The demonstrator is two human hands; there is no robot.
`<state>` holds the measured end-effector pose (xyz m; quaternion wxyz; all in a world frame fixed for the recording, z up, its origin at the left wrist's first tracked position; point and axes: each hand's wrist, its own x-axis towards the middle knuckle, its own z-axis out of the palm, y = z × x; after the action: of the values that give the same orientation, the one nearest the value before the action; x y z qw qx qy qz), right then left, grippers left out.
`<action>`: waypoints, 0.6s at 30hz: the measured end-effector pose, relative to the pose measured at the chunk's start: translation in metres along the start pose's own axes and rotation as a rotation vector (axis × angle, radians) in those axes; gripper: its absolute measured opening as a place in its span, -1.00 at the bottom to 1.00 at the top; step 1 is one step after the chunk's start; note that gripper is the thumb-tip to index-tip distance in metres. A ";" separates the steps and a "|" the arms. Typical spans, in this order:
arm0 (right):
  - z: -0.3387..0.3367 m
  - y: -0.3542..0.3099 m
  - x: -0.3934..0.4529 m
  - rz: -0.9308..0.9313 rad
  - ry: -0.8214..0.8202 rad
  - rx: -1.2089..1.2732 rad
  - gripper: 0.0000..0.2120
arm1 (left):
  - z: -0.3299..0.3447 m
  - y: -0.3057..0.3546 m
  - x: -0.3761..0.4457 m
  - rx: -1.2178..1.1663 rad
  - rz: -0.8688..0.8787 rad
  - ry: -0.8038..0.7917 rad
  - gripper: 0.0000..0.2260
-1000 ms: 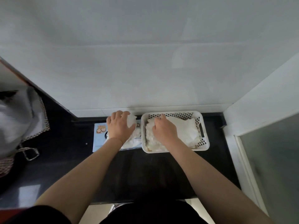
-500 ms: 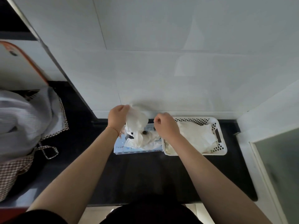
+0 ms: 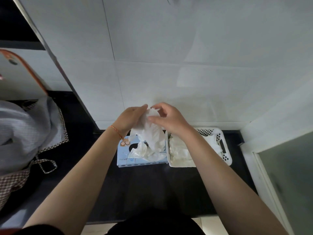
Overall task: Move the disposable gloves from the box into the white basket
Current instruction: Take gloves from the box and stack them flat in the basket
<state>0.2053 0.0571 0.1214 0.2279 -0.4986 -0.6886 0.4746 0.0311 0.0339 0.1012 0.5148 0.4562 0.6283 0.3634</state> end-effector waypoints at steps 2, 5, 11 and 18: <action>-0.002 0.002 0.000 0.034 0.065 0.017 -0.82 | 0.003 -0.001 -0.001 0.010 -0.016 -0.044 -0.43; -0.007 0.006 -0.001 0.050 0.108 0.063 -0.88 | 0.006 -0.003 -0.003 0.031 0.051 -0.146 -0.58; -0.019 0.005 -0.006 0.061 0.118 0.090 -0.88 | 0.011 -0.008 0.000 0.024 0.135 -0.044 -0.95; -0.034 0.004 -0.005 0.019 0.190 0.026 -0.86 | 0.012 -0.004 0.002 0.173 0.149 -0.061 -0.93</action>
<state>0.2355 0.0671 0.1340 0.2943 -0.5450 -0.6527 0.4362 0.0421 0.0345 0.0948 0.4638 0.5552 0.6059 0.3309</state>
